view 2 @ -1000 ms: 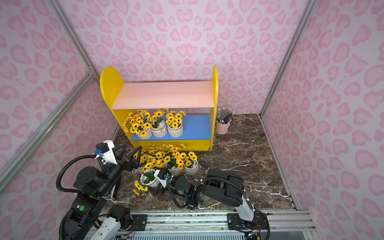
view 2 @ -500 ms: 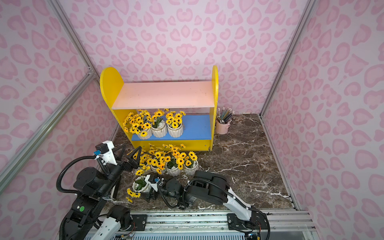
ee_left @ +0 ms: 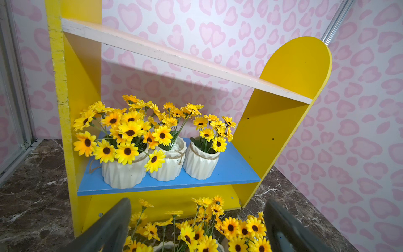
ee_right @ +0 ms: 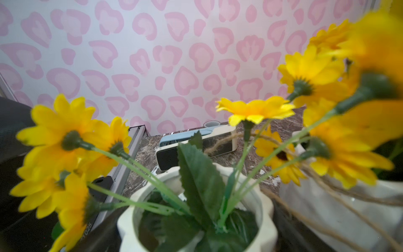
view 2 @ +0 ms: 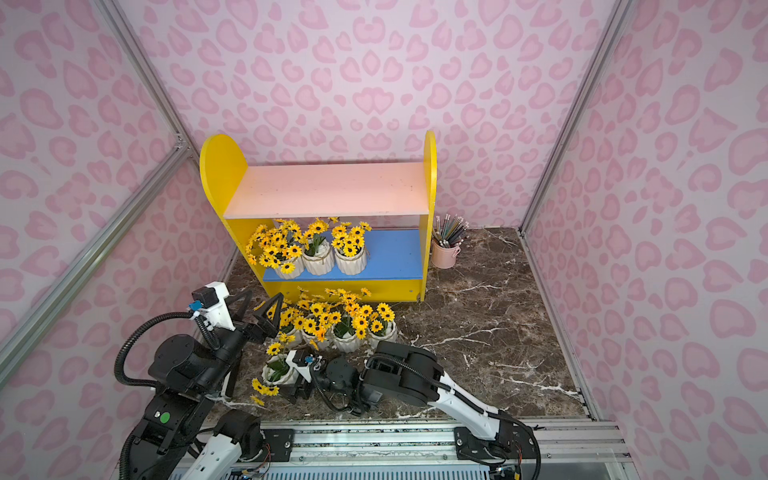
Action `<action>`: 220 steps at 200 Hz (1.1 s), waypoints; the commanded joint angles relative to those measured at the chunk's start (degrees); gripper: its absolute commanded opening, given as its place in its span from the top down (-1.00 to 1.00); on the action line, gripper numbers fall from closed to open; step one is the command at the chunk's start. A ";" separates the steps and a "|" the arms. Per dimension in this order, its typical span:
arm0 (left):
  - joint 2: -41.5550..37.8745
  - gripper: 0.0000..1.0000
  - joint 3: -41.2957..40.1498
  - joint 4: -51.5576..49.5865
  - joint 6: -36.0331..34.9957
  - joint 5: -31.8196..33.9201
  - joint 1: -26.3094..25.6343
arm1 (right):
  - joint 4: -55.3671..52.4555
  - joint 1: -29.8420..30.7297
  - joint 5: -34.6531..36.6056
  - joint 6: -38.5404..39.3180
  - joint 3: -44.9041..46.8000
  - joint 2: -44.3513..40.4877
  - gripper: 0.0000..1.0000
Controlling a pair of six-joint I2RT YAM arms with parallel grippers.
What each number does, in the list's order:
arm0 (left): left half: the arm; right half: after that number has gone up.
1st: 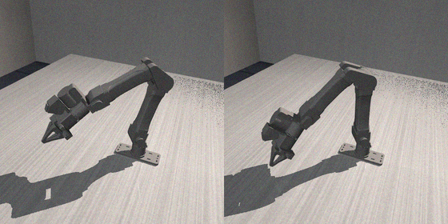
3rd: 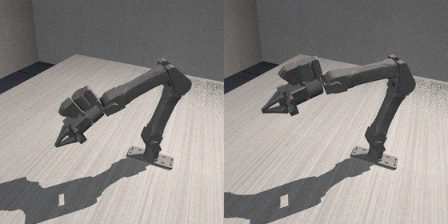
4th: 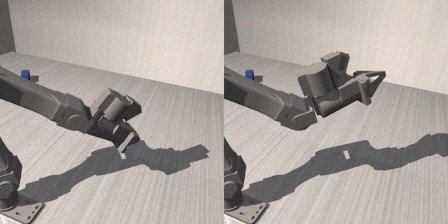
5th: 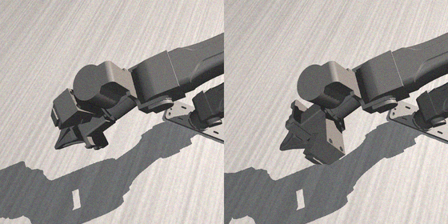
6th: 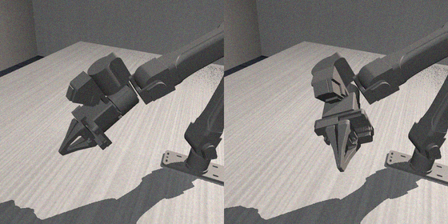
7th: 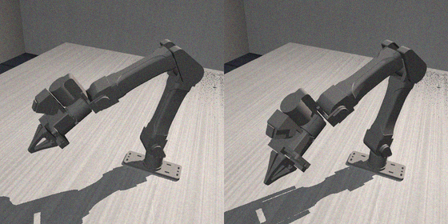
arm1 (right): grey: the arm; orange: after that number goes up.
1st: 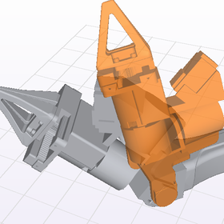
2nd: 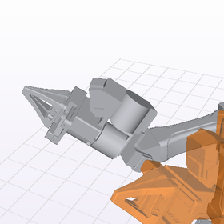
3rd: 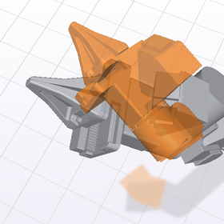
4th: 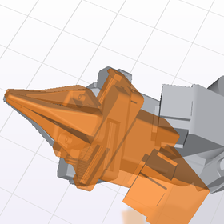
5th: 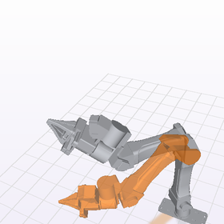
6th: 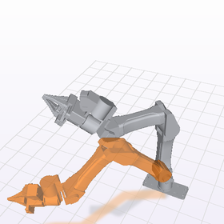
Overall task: Take the sunflower pots off the shelves
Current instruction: Place the sunflower pot at the center of the board.
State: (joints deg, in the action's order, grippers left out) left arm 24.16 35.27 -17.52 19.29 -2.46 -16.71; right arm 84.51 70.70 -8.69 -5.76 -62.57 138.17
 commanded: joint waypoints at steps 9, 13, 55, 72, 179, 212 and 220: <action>0.11 -0.94 -0.06 1.17 -0.80 0.47 0.01 | 0.46 -0.46 0.79 -0.72 0.82 1.38 1.00; 0.13 -0.94 -0.06 1.17 -0.79 0.50 0.01 | 0.42 -0.47 0.78 -0.74 1.09 1.48 1.00; -0.08 -0.94 -0.07 0.99 -0.82 0.24 0.01 | -1.29 -0.49 0.51 0.30 1.37 1.71 0.96; -0.23 -0.94 -0.13 0.91 -0.79 0.17 -0.01 | -2.82 -0.54 0.64 0.56 0.49 1.28 0.56; -0.36 -0.94 0.34 0.87 -0.57 -0.14 -0.03 | -4.82 0.41 3.02 3.52 3.39 -3.60 -0.98; -0.20 -0.93 1.18 0.43 -0.68 0.05 0.01 | -3.10 0.24 1.86 3.30 6.38 -6.37 -0.98; -0.21 -0.94 1.31 0.15 -0.72 0.14 0.00 | -3.46 0.32 1.42 3.31 6.81 -6.74 -0.97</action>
State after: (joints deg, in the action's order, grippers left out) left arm 23.73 35.70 -17.61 19.27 -2.55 -16.71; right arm 78.24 70.91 -6.61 -2.92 -56.82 133.05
